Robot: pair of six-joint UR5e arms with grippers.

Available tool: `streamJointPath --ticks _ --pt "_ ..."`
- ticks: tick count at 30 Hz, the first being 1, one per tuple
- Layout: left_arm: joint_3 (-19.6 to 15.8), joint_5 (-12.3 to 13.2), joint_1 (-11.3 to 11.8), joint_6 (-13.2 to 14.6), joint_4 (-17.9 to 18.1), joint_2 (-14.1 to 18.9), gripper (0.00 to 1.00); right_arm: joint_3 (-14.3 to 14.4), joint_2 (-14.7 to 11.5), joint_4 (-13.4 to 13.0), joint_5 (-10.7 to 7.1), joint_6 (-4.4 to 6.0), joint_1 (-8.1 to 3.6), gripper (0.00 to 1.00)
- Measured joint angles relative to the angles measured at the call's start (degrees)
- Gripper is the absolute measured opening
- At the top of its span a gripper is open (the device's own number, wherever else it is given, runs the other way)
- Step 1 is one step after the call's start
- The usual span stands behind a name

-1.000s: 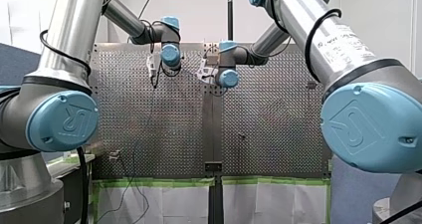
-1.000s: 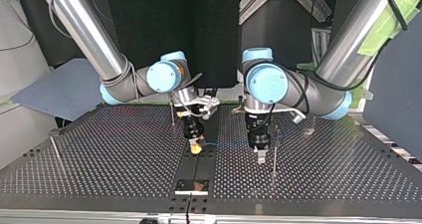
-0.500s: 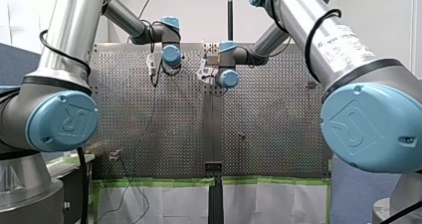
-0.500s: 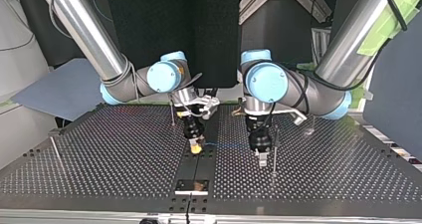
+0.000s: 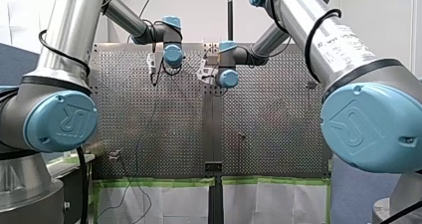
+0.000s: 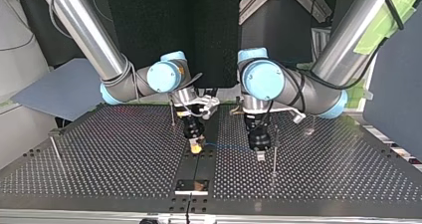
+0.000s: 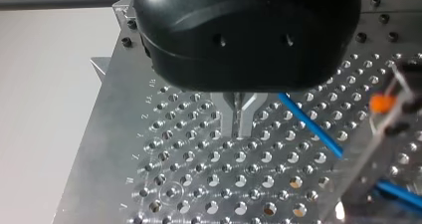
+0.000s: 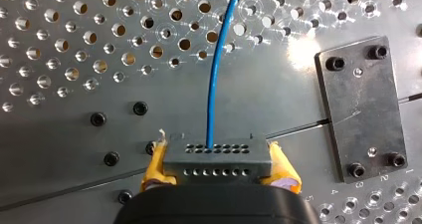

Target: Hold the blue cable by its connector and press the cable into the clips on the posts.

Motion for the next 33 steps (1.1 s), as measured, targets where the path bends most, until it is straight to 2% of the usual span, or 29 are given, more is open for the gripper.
streamJointPath --ticks 11,21,23,24,25,26,27,29,33 --pt "0.0 0.0 -0.8 -1.4 -0.8 0.0 0.00 0.1 0.0 0.1 0.21 0.10 -0.03 0.00" --pt "0.0 0.0 -1.7 -2.6 -1.5 -0.1 0.00 1.2 0.0 0.5 1.09 0.18 -0.64 0.00" --pt "0.0 0.0 -1.7 -2.7 -1.5 -0.1 0.21 1.3 0.0 0.5 1.12 0.18 -0.67 0.00" --pt "0.0 0.0 -1.7 -2.8 -1.5 -0.1 0.21 1.3 0.0 0.5 1.13 0.18 -0.68 0.00" --pt "0.0 0.0 -1.7 -2.9 -1.6 -0.1 0.37 1.3 0.0 0.5 1.14 0.18 -0.70 0.00" --pt "0.0 0.0 -1.7 -2.9 -1.6 -0.1 0.46 1.3 0.0 0.5 1.14 0.18 -0.69 0.00" --pt "0.0 0.0 -1.7 -3.0 -1.7 -0.1 0.46 1.3 0.0 0.5 1.14 0.17 -0.69 0.00" --pt "0.0 0.0 -1.7 -3.0 -1.8 -0.1 0.67 1.3 0.0 0.5 1.14 0.18 -0.69 0.00" --pt "0.0 -0.3 -1.8 -3.0 -2.2 -0.1 0.70 1.3 0.0 0.5 1.13 0.18 -0.69 0.00"
